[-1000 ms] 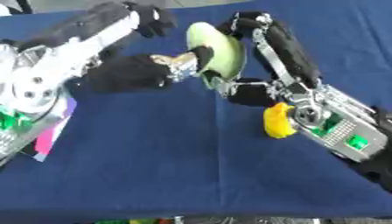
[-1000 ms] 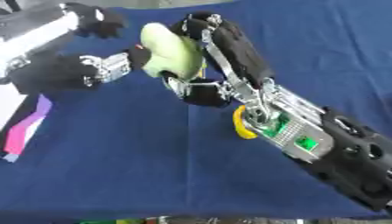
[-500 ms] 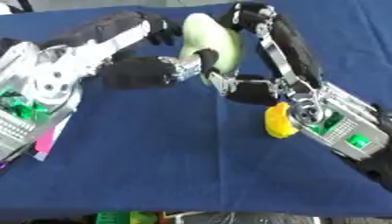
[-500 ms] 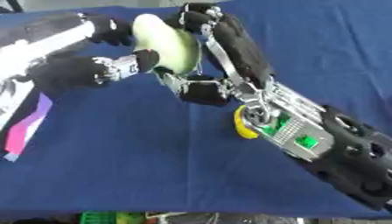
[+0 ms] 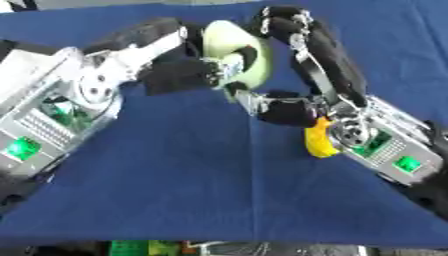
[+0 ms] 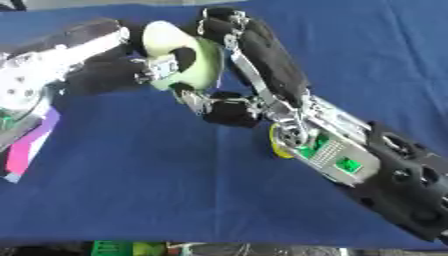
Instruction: Pick up the objects with one hand, pass them to the other hand, and then place them into the box on the other side of the table.
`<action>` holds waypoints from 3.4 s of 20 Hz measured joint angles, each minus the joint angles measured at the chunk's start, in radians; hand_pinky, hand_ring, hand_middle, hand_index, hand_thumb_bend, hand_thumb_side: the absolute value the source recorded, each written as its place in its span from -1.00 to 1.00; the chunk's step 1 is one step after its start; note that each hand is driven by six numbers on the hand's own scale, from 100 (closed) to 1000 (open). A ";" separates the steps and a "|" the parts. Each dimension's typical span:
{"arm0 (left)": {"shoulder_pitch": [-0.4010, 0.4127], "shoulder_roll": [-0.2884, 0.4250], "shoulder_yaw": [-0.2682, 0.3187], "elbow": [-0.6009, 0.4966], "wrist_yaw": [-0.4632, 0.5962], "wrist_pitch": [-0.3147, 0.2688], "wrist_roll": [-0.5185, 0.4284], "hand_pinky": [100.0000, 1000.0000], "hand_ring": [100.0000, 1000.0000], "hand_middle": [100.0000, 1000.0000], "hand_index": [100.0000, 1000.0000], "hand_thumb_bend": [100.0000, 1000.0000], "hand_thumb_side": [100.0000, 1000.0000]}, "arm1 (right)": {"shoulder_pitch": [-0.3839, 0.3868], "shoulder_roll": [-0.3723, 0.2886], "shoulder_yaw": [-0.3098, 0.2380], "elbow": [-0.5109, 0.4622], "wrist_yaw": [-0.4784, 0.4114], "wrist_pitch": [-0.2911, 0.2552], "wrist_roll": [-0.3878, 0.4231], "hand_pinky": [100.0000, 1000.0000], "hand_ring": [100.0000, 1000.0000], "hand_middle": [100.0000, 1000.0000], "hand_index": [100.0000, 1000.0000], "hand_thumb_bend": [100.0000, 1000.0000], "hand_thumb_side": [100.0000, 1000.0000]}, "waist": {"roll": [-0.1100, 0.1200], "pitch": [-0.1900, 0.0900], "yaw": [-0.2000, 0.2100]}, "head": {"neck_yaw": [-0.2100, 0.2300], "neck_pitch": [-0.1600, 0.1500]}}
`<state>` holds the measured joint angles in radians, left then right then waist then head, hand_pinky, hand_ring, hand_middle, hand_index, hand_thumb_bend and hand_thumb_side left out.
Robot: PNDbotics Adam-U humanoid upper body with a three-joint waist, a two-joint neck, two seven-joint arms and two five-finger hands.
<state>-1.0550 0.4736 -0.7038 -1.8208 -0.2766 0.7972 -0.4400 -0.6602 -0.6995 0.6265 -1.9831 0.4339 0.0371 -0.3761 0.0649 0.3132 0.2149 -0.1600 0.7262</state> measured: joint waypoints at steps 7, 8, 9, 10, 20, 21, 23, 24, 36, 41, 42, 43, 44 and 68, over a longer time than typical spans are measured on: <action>-0.001 -0.008 0.000 -0.003 0.060 0.000 0.000 0.58 0.27 0.03 0.36 -1.00 -0.23 | 0.001 0.001 0.016 0.005 0.010 -0.027 0.012 0.59 -0.12 -0.51 -0.06 -1.00 -1.00 | -0.004 0.000 -0.002 | 0.001 0.000; -0.001 -0.008 0.000 -0.001 0.067 0.000 0.000 0.55 0.21 -0.01 0.31 -1.00 -0.37 | 0.001 0.001 0.016 0.005 0.011 -0.029 0.013 0.59 -0.12 -0.50 -0.05 -1.00 -1.00 | -0.004 0.000 -0.002 | 0.002 0.000; -0.001 -0.008 0.000 0.002 0.075 0.001 0.001 0.51 0.16 -0.06 0.26 -1.00 -0.48 | 0.002 0.001 0.018 0.006 0.011 -0.030 0.013 0.59 -0.11 -0.50 -0.05 -1.00 -1.00 | -0.004 0.000 -0.003 | 0.004 0.000; -0.001 -0.008 0.001 0.007 0.082 0.001 0.001 0.49 0.12 -0.10 0.21 -1.00 -0.58 | 0.004 0.001 0.021 0.006 0.012 -0.030 0.013 0.59 -0.11 -0.50 -0.05 -1.00 -1.00 | -0.004 0.000 -0.003 | 0.005 0.000; 0.000 -0.016 -0.002 0.052 0.109 0.001 0.001 0.26 -0.26 -0.57 -0.34 -1.00 -0.68 | 0.018 0.001 0.029 0.007 0.051 0.007 0.035 0.64 0.26 0.04 0.46 -0.65 -1.00 | -0.004 0.001 -0.008 | 0.009 0.001; 0.001 -0.016 -0.003 0.058 0.108 0.005 0.005 0.25 -0.28 -0.59 -0.36 -1.00 -0.68 | 0.018 0.001 0.029 0.007 0.059 0.016 0.043 0.67 0.34 0.14 0.55 -0.57 -1.00 | -0.004 0.001 -0.008 | 0.009 0.001; 0.006 -0.016 -0.003 0.071 0.103 0.016 0.016 0.24 -0.31 -0.62 -0.39 -1.00 -0.68 | 0.018 0.001 0.029 0.007 0.077 0.034 0.059 0.72 0.46 0.28 0.67 -0.52 -1.00 | -0.004 0.000 -0.009 | 0.009 0.001; 0.010 -0.016 -0.003 0.081 0.099 0.023 0.023 0.24 -0.32 -0.62 -0.40 -1.00 -0.68 | 0.018 0.001 0.029 0.005 0.087 0.043 0.068 0.75 0.52 0.38 0.73 -0.53 -1.00 | -0.003 0.000 -0.009 | 0.008 0.001; 0.090 0.097 0.050 0.091 0.124 0.079 0.079 0.24 -0.34 -0.63 -0.39 -1.00 -0.67 | 0.029 0.000 0.020 0.003 0.181 0.151 0.148 0.86 0.81 0.70 0.93 -0.72 -0.58 | 0.007 0.000 -0.009 | 0.008 0.007; 0.183 0.227 0.161 0.035 0.193 0.096 0.147 0.26 -0.35 -0.64 -0.39 -1.00 -0.66 | 0.045 -0.004 0.021 0.003 0.191 0.144 0.158 0.84 0.78 0.68 0.92 -0.74 -0.60 | 0.004 0.000 -0.009 | 0.023 0.011; 0.202 0.254 0.187 0.024 0.211 0.098 0.166 0.26 -0.36 -0.64 -0.39 -1.00 -0.65 | 0.048 -0.006 0.021 0.003 0.191 0.140 0.158 0.83 0.75 0.65 0.89 -0.78 -0.58 | 0.001 0.000 -0.009 | 0.030 0.011; 0.222 0.281 0.215 0.014 0.230 0.099 0.189 0.26 -0.36 -0.64 -0.39 -1.00 -0.65 | 0.054 -0.008 0.021 0.003 0.188 0.134 0.157 0.82 0.72 0.63 0.87 -0.90 -0.53 | -0.001 0.000 -0.009 | 0.039 0.011; 0.244 0.306 0.242 0.005 0.247 0.099 0.213 0.27 -0.36 -0.64 -0.39 -1.00 -0.64 | 0.062 -0.009 0.021 0.003 0.180 0.129 0.157 0.81 0.70 0.62 0.86 -1.00 -0.51 | -0.004 0.000 -0.009 | 0.050 0.010; 0.408 0.475 0.385 0.332 0.278 -0.038 0.332 0.69 0.56 0.40 0.68 -0.91 -0.69 | 0.160 -0.045 -0.003 0.002 0.060 0.025 0.176 0.78 0.64 0.54 0.75 -1.00 -0.54 | -0.054 -0.004 -0.074 | 0.255 -0.008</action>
<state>-0.6467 0.9487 -0.3184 -1.4888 0.0015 0.7592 -0.1080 -0.5003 -0.7440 0.6239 -1.9812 0.4937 0.0625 -0.1996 0.0108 0.3096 0.1410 0.0946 0.7184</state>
